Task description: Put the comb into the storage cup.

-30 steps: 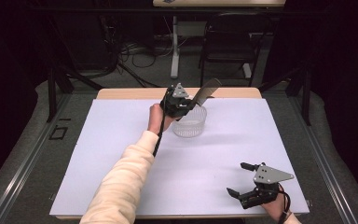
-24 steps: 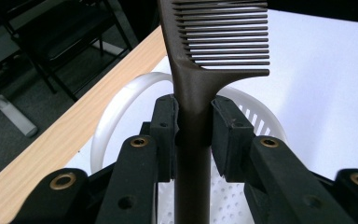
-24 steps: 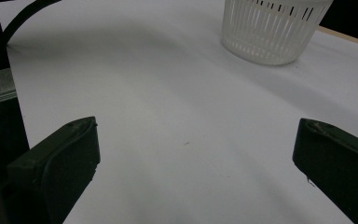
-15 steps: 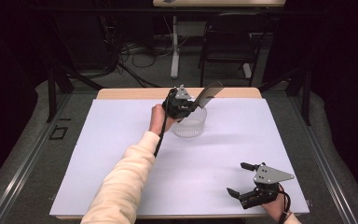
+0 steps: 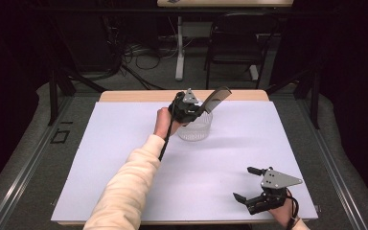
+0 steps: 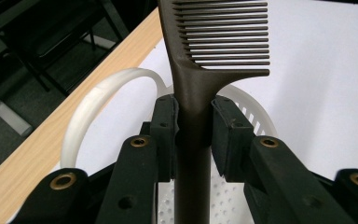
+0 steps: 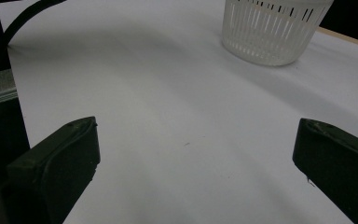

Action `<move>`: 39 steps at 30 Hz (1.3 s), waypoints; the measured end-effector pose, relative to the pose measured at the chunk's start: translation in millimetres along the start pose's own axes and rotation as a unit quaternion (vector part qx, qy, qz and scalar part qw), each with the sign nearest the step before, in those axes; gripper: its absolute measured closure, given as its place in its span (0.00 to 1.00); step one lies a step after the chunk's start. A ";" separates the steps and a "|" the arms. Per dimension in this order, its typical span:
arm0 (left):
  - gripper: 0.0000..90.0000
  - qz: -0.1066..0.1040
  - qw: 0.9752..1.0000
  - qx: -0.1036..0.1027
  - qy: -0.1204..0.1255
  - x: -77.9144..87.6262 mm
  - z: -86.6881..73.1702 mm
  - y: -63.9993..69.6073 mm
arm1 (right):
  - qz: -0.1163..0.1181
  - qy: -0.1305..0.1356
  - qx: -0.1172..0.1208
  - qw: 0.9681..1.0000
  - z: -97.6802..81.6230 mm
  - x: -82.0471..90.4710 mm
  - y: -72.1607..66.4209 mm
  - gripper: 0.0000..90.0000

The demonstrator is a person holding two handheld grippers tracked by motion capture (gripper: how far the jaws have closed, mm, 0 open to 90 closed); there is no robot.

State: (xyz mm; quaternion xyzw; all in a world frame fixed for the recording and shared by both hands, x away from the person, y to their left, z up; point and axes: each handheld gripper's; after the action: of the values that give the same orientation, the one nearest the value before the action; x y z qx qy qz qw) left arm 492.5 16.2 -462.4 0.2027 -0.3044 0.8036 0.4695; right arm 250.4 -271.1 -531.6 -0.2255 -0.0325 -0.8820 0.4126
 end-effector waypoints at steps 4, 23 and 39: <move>0.80 -0.001 1.000 -0.003 -0.001 -1.6 -0.7 0.6 | 0.000 0.000 0.000 1.000 0.2 0.6 0.2 0.00; 0.80 -0.012 1.000 -0.005 -0.016 -13.1 -7.1 2.4 | 0.000 0.000 0.000 1.000 0.1 0.4 0.3 0.00; 0.80 -0.018 1.000 -0.001 -0.025 -18.1 -12.7 1.3 | 0.000 0.000 0.001 1.000 0.3 0.8 0.1 0.00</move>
State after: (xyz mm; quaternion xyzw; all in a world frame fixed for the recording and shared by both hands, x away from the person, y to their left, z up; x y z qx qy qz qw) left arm 499.5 13.0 -483.2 0.2275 -0.3133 0.7893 0.4765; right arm 250.1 -271.6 -531.0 -0.2250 -0.0337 -0.8821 0.4124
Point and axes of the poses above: each handheld gripper's, and its own axes: x roughly backward along the jaws, z roughly out of its top, y roughly to its right, and after that the axes turned 10 degrees about -x, right-handed
